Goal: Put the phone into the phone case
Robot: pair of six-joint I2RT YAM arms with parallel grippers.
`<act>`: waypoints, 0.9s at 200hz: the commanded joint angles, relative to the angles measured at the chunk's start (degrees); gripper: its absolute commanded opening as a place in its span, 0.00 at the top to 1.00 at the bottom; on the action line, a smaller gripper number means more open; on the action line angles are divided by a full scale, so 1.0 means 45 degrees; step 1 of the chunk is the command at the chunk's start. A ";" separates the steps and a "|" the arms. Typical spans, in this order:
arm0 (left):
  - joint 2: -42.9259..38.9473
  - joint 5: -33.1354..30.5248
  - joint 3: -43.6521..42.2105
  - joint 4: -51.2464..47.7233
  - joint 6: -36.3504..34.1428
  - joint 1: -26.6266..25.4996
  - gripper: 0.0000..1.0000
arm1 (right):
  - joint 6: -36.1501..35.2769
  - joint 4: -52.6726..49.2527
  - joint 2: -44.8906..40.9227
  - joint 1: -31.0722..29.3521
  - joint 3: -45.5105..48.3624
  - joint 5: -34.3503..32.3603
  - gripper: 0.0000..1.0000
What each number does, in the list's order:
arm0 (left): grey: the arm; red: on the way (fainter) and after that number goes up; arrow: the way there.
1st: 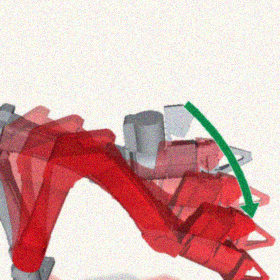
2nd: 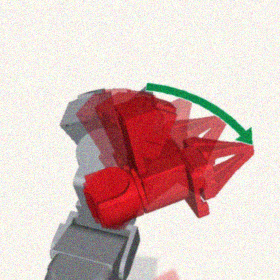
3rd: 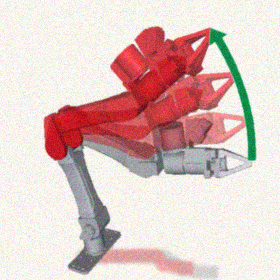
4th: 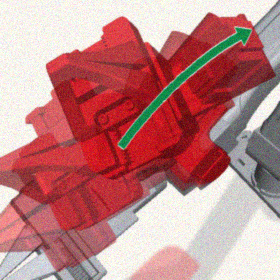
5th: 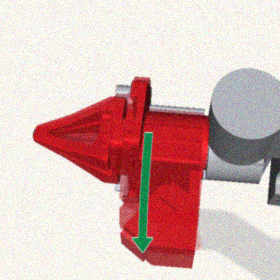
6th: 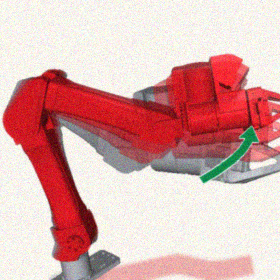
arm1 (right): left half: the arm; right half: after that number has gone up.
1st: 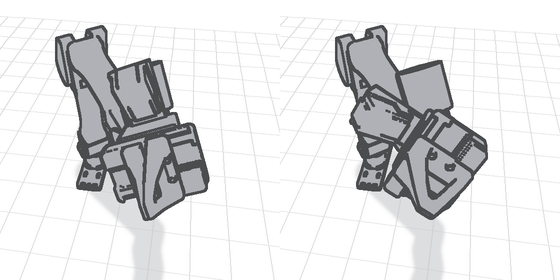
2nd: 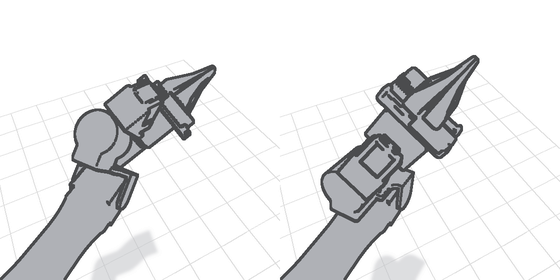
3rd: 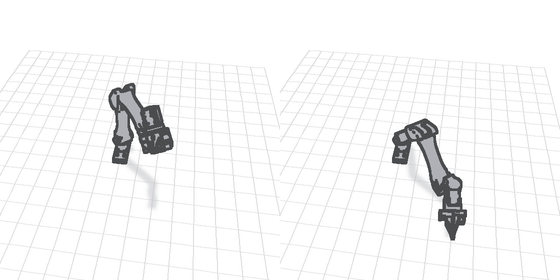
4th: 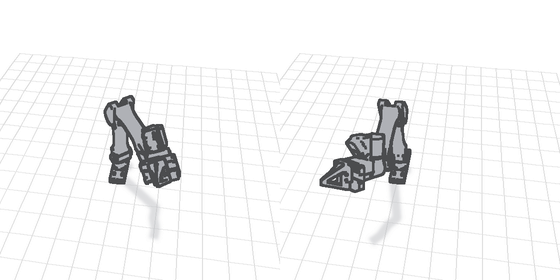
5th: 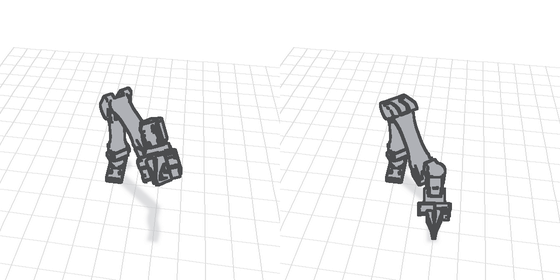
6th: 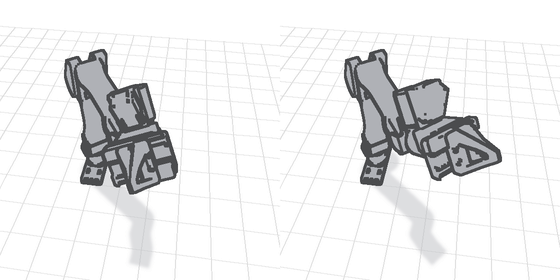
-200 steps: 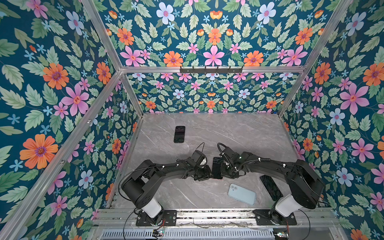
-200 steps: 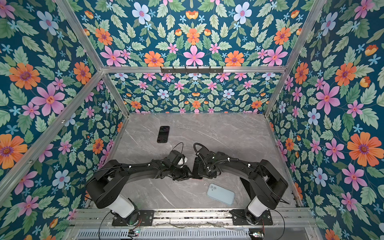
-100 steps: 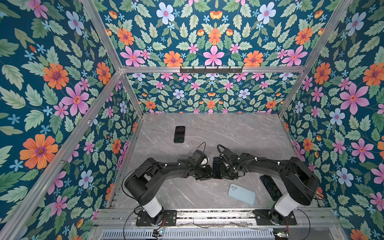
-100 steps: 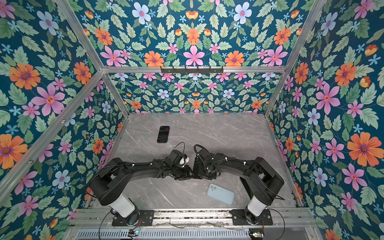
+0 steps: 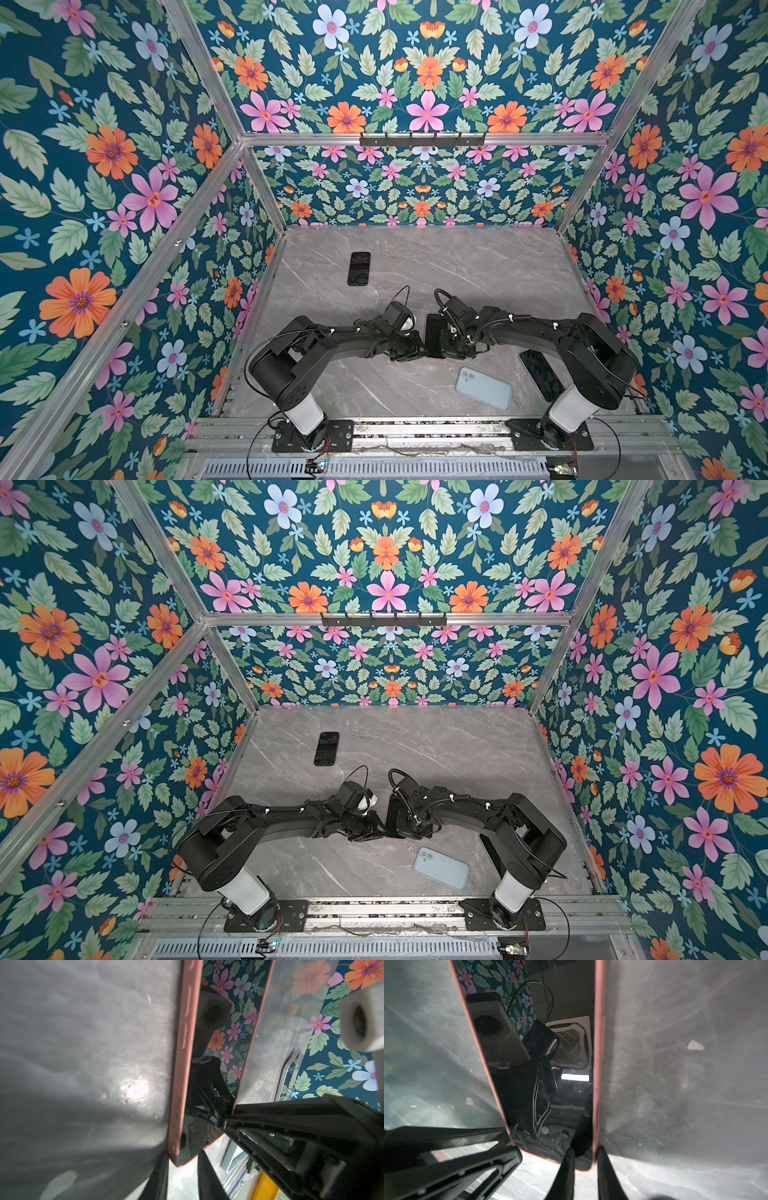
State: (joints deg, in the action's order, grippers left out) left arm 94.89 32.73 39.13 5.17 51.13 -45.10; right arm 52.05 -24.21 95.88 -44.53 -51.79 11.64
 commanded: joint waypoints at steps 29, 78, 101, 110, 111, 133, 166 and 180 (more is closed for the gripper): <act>-0.0179 -0.0541 0.0096 -0.1231 -0.0180 -0.0143 0.79 | 0.0075 0.0366 -0.0053 -0.0065 0.0265 0.0013 0.88; 0.0012 -0.0418 0.2323 -0.3583 -0.2002 0.0819 0.68 | -0.1062 -0.0837 -0.1438 0.0764 -0.0560 -0.0620 0.71; 0.0826 -0.0236 0.3469 -0.4145 -0.2731 0.1381 0.61 | -0.1479 -0.0700 -0.1325 0.1737 -0.0816 -0.0447 0.67; 0.1200 -0.0319 0.3945 -0.4450 -0.2983 0.1435 0.58 | -0.1663 -0.0786 -0.1113 0.1994 -0.1081 -0.0473 0.65; 0.1238 -0.0330 0.3945 -0.4557 -0.3003 0.1432 0.58 | -0.1683 -0.0799 -0.1082 0.2019 -0.1105 -0.0475 0.65; 0.1977 -0.0284 0.4880 -0.5100 -0.3394 0.1436 0.56 | -0.2024 -0.0829 -0.0407 0.2446 -0.1724 -0.0259 0.63; 0.2694 -0.0291 0.5514 -0.5758 -0.3801 0.1791 0.56 | -0.2210 -0.0582 0.0834 0.2660 -0.2350 0.0276 0.62; 0.2898 -0.0222 0.5584 -0.5683 -0.3805 0.1859 0.55 | -0.2192 -0.0389 0.1177 0.2699 -0.2451 0.0431 0.62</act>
State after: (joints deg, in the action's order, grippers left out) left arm 106.85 31.53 63.57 -17.74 35.88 -37.30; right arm 43.31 -26.57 99.35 -32.60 -61.89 11.84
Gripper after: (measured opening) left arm 0.444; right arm 0.382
